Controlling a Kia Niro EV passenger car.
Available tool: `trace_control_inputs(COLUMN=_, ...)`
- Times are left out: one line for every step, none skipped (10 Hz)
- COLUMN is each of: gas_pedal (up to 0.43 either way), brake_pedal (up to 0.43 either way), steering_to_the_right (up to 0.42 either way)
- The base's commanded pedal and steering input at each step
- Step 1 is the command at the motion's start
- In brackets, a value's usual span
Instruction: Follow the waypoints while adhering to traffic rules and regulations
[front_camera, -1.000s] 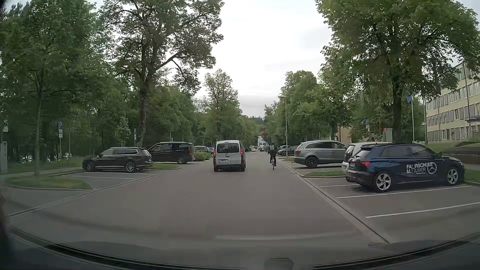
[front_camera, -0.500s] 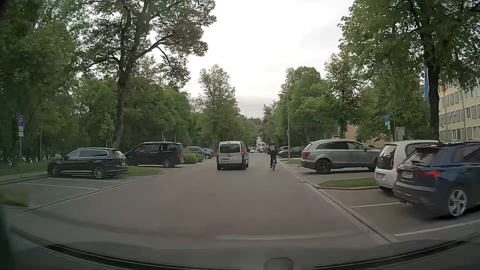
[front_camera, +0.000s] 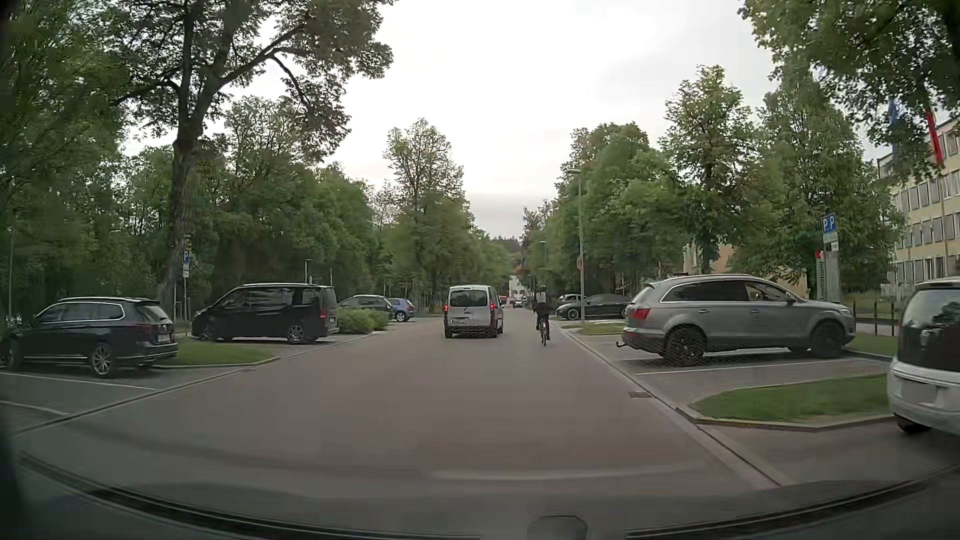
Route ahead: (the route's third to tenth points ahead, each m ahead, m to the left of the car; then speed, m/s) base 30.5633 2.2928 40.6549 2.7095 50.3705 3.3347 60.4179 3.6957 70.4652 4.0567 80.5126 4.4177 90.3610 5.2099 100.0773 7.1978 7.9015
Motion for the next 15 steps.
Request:
trace_control_inputs(gas_pedal=0.079, brake_pedal=0.0, steering_to_the_right=0.008)
trace_control_inputs(gas_pedal=0.079, brake_pedal=0.0, steering_to_the_right=0.006)
trace_control_inputs(gas_pedal=0.079, brake_pedal=0.0, steering_to_the_right=0.005)
trace_control_inputs(gas_pedal=0.079, brake_pedal=0.0, steering_to_the_right=0.005)
trace_control_inputs(gas_pedal=0.087, brake_pedal=0.0, steering_to_the_right=0.004)
trace_control_inputs(gas_pedal=0.087, brake_pedal=0.0, steering_to_the_right=0.003)
trace_control_inputs(gas_pedal=0.087, brake_pedal=0.0, steering_to_the_right=0.003)
trace_control_inputs(gas_pedal=0.087, brake_pedal=0.0, steering_to_the_right=0.002)
trace_control_inputs(gas_pedal=0.087, brake_pedal=0.0, steering_to_the_right=-0.001)
trace_control_inputs(gas_pedal=0.087, brake_pedal=0.0, steering_to_the_right=-0.003)
trace_control_inputs(gas_pedal=0.087, brake_pedal=0.0, steering_to_the_right=-0.004)
trace_control_inputs(gas_pedal=0.087, brake_pedal=0.0, steering_to_the_right=-0.004)
trace_control_inputs(gas_pedal=0.079, brake_pedal=0.0, steering_to_the_right=-0.004)
trace_control_inputs(gas_pedal=0.079, brake_pedal=0.0, steering_to_the_right=-0.004)
trace_control_inputs(gas_pedal=0.059, brake_pedal=0.0, steering_to_the_right=-0.004)
